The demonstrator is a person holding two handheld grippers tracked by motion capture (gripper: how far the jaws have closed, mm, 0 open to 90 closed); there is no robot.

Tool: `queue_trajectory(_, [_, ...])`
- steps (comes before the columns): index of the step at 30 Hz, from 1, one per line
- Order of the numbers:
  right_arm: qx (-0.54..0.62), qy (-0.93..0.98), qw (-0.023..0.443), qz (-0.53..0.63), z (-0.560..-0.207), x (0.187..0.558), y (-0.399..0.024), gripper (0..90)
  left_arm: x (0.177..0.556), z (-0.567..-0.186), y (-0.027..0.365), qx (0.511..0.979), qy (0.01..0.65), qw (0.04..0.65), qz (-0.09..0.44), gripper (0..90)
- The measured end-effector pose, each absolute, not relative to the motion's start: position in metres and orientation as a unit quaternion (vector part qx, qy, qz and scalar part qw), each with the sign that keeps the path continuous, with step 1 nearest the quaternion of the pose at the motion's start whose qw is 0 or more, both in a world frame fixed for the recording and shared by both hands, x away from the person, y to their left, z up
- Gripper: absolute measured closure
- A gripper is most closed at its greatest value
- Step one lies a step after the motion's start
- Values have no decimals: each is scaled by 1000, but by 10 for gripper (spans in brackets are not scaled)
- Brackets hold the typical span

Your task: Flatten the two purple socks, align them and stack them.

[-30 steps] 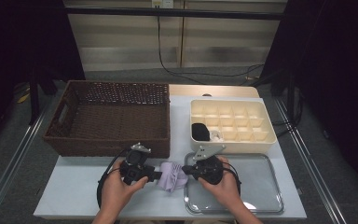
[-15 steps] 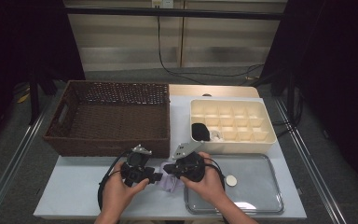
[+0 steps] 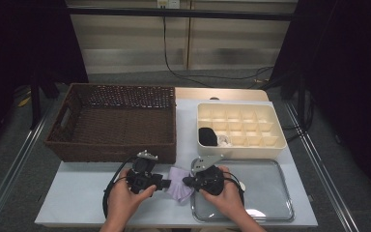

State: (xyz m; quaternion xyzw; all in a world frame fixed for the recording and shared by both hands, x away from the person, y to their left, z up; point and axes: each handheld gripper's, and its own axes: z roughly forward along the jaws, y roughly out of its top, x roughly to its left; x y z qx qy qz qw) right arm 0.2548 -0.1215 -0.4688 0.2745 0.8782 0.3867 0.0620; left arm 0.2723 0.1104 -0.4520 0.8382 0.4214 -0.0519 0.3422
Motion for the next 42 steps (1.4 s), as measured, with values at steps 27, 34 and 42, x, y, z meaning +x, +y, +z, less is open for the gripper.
queue_trajectory(27, [277,867,49,412,-474,262,-93,900,275,-423,112,862,398,312,-46,842])
queue_trajectory(34, [276,867,46,413,-474,262,-95,900,272,-423,101,869,380,315,-46,839])
queue_trajectory(42, [294,861,53,412,-471,262,-107,895,273,-430,95,875,374,302,-52,833])
